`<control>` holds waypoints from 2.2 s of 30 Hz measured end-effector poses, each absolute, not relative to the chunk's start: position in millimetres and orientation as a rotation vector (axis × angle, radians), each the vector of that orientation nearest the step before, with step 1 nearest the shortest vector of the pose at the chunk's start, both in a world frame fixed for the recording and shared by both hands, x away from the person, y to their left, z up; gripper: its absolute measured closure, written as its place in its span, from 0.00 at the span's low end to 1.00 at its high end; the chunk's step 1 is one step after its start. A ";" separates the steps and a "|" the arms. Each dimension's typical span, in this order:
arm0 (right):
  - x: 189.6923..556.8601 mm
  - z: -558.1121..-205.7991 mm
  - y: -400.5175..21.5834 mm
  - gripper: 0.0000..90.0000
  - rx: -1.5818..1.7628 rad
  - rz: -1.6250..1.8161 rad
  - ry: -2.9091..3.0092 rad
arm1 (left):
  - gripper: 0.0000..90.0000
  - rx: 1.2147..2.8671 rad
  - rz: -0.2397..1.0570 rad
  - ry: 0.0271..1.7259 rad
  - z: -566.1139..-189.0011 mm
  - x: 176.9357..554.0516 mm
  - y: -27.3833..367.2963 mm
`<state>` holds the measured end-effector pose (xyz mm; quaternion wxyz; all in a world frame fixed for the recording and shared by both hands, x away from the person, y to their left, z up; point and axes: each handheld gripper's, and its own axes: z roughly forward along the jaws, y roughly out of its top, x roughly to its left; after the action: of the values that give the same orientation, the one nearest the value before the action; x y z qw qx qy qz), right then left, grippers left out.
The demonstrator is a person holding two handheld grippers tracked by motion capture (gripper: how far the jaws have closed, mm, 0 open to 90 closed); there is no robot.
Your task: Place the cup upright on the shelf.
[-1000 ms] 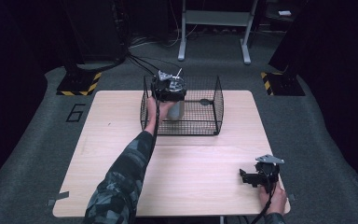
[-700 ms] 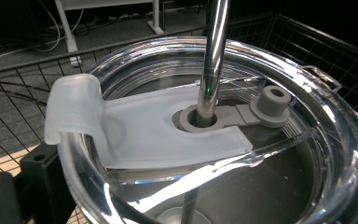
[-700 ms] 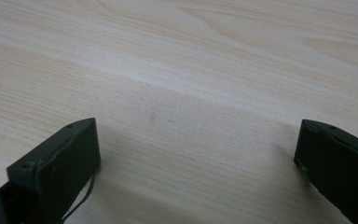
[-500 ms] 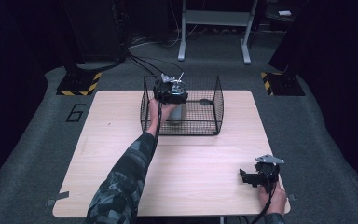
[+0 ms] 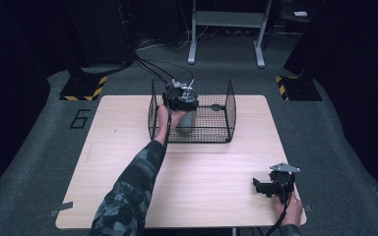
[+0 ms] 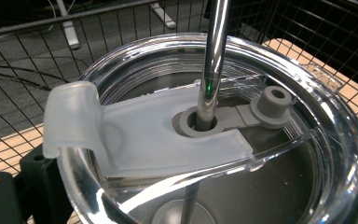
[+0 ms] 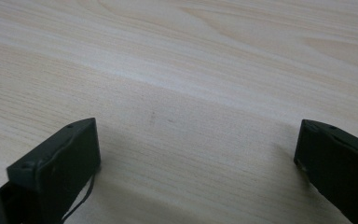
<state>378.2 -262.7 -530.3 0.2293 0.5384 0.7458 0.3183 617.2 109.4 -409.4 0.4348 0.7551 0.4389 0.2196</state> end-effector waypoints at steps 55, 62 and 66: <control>378.1 -530.4 -262.6 0.00 1.481 0.875 2.051 | 0.00 1.912 0.530 0.984 -366.8 532.1 136.1; 378.1 -530.4 -262.6 0.00 1.481 0.876 2.051 | 0.00 1.923 0.544 0.932 -361.3 499.8 152.4; 378.1 -530.4 -262.6 0.00 1.479 0.875 2.051 | 0.00 1.945 0.551 0.924 -367.9 483.5 167.8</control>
<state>378.1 -262.6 -530.4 0.2306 0.5379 0.7458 0.3183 483.5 167.8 -367.9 0.4434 0.7843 0.3726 0.2223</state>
